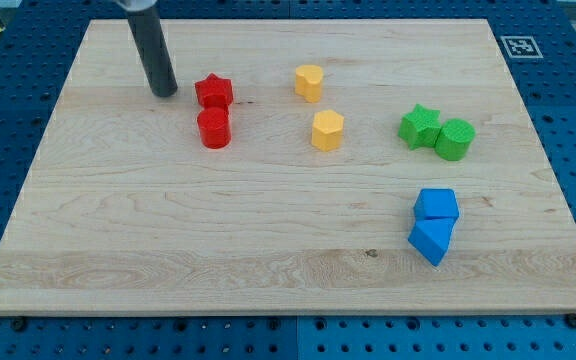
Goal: Slide blue triangle to center
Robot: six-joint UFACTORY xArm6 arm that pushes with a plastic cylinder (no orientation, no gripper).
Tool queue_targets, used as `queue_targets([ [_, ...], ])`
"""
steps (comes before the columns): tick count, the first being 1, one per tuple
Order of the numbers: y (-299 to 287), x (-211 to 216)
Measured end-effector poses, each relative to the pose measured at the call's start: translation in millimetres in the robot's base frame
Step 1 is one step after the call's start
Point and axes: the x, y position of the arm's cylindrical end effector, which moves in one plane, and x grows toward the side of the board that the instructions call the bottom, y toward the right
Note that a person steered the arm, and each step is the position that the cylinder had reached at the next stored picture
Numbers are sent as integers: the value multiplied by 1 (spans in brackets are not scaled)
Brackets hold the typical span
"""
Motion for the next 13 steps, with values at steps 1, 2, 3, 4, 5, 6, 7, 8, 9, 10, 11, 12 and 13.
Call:
queue_targets([
  [1,43,-50],
  [2,117,-66],
  [3,194,-58],
  [4,265,-21],
  [5,334,35],
  [6,399,79],
  [7,409,126],
  [8,409,193],
  [9,409,253],
  [10,398,284],
  [11,364,286],
  [12,334,282],
  [13,329,268],
])
